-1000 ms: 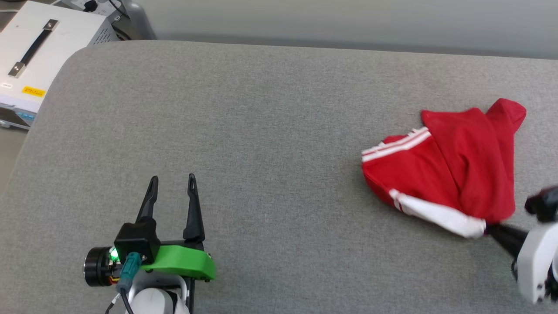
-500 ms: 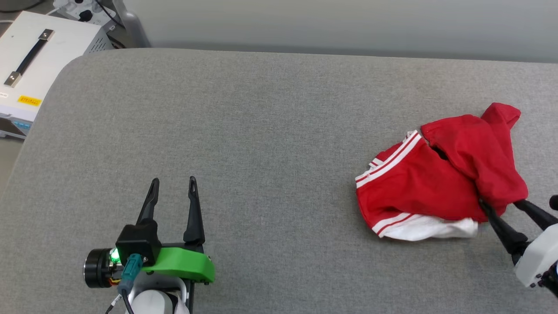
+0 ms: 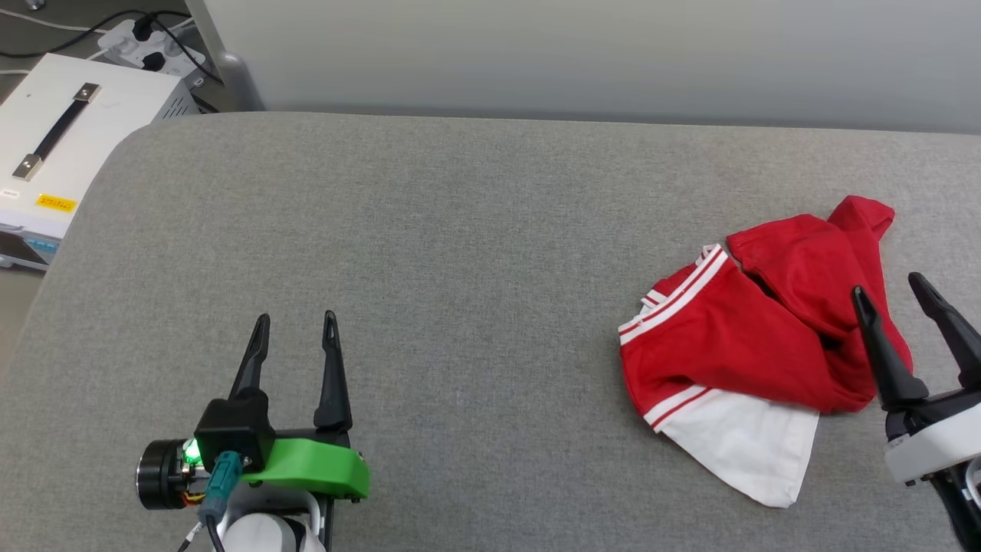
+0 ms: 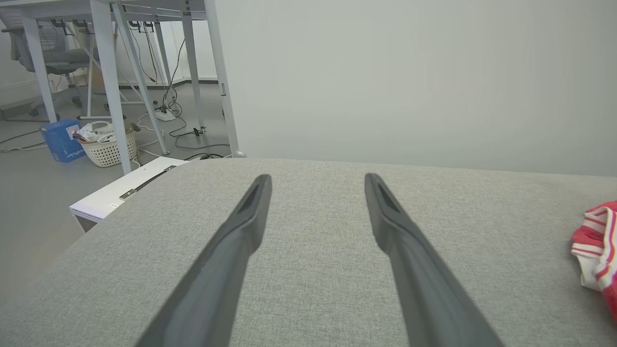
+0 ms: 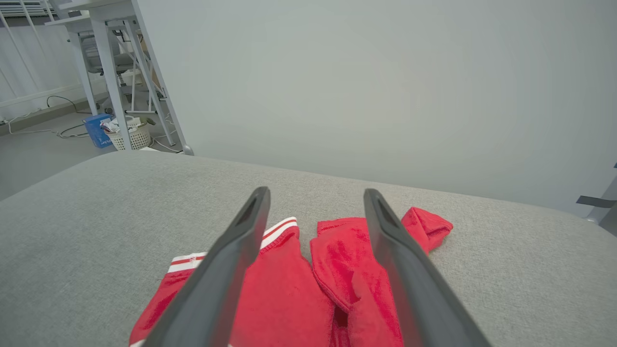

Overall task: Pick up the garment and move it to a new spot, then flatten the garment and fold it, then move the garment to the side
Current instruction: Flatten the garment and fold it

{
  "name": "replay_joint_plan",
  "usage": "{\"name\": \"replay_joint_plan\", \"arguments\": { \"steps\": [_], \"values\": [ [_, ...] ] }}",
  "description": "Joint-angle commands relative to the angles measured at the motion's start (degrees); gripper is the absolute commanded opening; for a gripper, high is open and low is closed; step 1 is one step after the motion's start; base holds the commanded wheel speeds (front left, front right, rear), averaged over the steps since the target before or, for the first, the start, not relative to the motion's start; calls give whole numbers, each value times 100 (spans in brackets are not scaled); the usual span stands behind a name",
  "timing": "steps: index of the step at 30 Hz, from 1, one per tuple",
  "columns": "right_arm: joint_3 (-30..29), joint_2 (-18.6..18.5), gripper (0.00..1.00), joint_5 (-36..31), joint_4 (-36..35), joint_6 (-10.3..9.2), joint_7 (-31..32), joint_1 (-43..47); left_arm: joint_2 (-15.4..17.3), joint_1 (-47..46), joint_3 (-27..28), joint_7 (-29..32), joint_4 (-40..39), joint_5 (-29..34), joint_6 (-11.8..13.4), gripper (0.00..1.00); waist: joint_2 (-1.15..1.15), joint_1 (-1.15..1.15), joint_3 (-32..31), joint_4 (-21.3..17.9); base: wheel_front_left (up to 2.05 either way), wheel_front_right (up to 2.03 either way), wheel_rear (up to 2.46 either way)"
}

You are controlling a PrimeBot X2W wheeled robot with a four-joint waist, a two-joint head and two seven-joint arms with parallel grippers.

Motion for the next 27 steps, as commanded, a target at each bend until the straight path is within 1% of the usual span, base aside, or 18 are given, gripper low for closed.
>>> {"name": "replay_joint_plan", "arguments": {
  "steps": [1, 3, 7, 11, 14, 16, 18, 21, 23, 24, 26, 27],
  "values": [
    [-123, 201, 100, -217, -96, -6, 21, 111, -14, 69, -2, -33, -13, 47, -40, 100, 0, 0, -16, 21, 0, 0, 0],
    [-250, 491, 100, -428, -169, -6, 70, 191, -14, 60, -13, -33, -9, 47, -44, 100, 0, 0, -27, 42, 0, 0, 0],
    [-424, 894, 100, -724, -233, -6, 109, 322, -14, 42, -25, -33, -1, 56, -57, 100, 0, 0, -43, 83, 0, 0, 0],
    [-540, 1114, 100, -882, -264, -6, 110, 465, -14, 58, 13, -33, 1, 69, -67, 100, 0, 0, -65, 94, 0, 0, 0],
    [-572, 1201, 100, -965, -280, -6, 111, 543, -14, 77, 24, -33, 15, 84, -98, 100, 0, 0, -81, 78, 0, 0, 0],
    [-580, 1252, 100, -1007, -287, -6, 111, 565, -1, 8, 3, -33, 33, 99, -216, 100, 0, 0, -80, 49, 0, 0, 0],
    [-597, 1275, 100, -1060, -281, -6, 102, 567, 58, -206, -73, -33, 35, 142, -403, 100, 0, 0, -67, 18, 0, 0, 0],
    [-574, 1282, 100, -1122, -275, -6, 85, 517, 213, -775, -319, -33, 103, 175, -719, 100, 0, 0, -8, -68, 0, 0, 0],
    [-555, 1292, 100, -1166, -271, -6, 78, 475, 384, -1222, -608, -19, 306, 192, -859, 100, 0, 0, 45, -156, 0, 0, 0],
    [-553, 1296, 100, -1190, -263, -6, 72, 455, 445, -1459, -765, 45, 398, 153, -900, 100, 0, 0, 71, -198, 0, 0, 0],
    [-538, 1315, 100, -1231, -232, -6, 59, 406, 582, -2002, -1181, 366, 591, -30, -947, 100, 0, 0, 139, -312, 0, 0, 0],
    [-519, 1329, 100, -1255, -219, -6, 51, 373, 680, -2314, -1534, 573, 654, -224, -953, 100, 0, 0, 189, -390, 0, 0, 0]
  ]
}}
